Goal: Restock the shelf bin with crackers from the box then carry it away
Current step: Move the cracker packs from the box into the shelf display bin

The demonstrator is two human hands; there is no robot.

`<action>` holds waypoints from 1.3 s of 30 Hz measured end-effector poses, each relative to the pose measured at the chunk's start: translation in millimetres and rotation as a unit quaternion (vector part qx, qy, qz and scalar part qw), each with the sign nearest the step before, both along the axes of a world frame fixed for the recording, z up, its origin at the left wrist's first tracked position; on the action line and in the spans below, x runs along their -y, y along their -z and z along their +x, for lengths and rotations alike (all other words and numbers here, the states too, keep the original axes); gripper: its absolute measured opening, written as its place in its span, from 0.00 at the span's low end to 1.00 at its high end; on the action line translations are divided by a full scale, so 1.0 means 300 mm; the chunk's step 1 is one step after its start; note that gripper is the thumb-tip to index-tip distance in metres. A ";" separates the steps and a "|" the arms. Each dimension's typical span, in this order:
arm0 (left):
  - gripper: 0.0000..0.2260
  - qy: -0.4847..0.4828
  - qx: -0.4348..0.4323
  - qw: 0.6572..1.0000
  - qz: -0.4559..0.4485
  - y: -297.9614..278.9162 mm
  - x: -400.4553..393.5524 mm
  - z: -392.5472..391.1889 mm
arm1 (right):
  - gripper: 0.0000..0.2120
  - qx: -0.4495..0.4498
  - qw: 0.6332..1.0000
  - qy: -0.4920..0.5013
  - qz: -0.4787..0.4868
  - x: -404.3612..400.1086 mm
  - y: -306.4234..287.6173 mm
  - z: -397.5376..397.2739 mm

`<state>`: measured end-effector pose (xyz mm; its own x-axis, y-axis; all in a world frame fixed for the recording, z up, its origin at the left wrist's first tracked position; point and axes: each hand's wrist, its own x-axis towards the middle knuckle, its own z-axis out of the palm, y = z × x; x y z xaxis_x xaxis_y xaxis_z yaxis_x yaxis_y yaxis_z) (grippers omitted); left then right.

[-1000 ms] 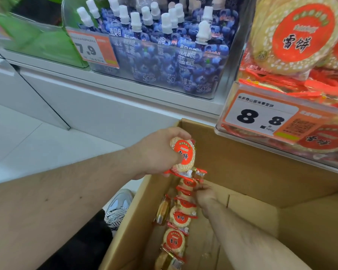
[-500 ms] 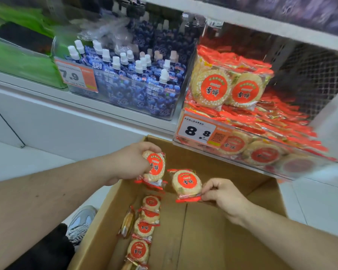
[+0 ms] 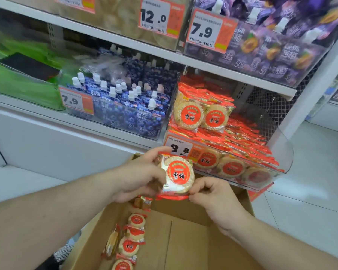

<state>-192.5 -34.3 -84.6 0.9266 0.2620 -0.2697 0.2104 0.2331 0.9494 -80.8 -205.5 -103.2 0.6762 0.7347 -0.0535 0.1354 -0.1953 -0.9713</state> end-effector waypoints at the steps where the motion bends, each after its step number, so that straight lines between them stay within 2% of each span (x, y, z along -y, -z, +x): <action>1: 0.32 -0.006 0.011 1.000 -0.009 -0.009 0.007 0.002 | 0.13 0.016 1.000 -0.003 -0.010 -0.001 -0.003 -0.003; 4: 0.29 -0.023 0.029 0.999 0.035 -0.025 0.018 0.017 | 0.16 0.042 0.999 -0.020 -0.025 0.004 -0.032 0.001; 8: 0.35 -0.041 0.066 0.994 0.074 -0.066 0.022 0.039 | 0.13 0.029 0.999 -0.006 0.030 0.012 -0.105 0.023; 11: 0.40 -0.033 0.100 0.990 0.090 -0.106 0.030 0.051 | 0.21 0.019 0.997 0.034 0.062 0.012 -0.146 0.049; 15: 0.45 -0.018 0.128 0.988 0.089 -0.117 0.036 0.070 | 0.31 0.006 0.999 0.016 0.048 0.007 -0.179 0.053; 18: 0.45 -0.010 0.136 0.986 0.099 -0.115 0.041 0.089 | 0.29 0.029 0.999 -0.002 0.038 0.008 -0.191 0.057; 21: 0.39 -0.005 0.132 0.984 0.120 -0.116 0.050 0.103 | 0.25 0.031 0.998 -0.004 0.058 0.004 -0.199 0.061; 23: 0.36 -0.035 0.137 0.973 0.184 -0.118 0.048 0.107 | 0.18 0.053 0.995 0.021 0.078 -0.003 -0.224 0.082; 26: 0.34 -0.106 0.114 0.905 0.397 -0.120 0.028 0.116 | 0.11 0.109 0.983 0.109 0.096 -0.008 -0.281 0.183; 28: 0.36 -0.134 0.095 0.878 0.449 -0.118 0.016 0.120 | 0.10 0.141 0.976 0.150 0.076 -0.015 -0.309 0.269; 34: 0.47 -0.090 0.063 0.921 0.373 -0.082 -0.005 0.138 | 0.20 0.224 0.954 0.197 -0.010 -0.086 -0.237 0.412; 37: 0.48 -0.079 0.065 0.923 0.370 -0.078 -0.001 0.141 | 0.31 0.260 0.934 0.241 -0.047 -0.114 -0.200 0.434; 39: 0.48 -0.077 0.063 0.922 0.375 -0.076 -0.002 0.140 | 0.31 0.291 0.918 0.260 -0.074 -0.132 -0.193 0.434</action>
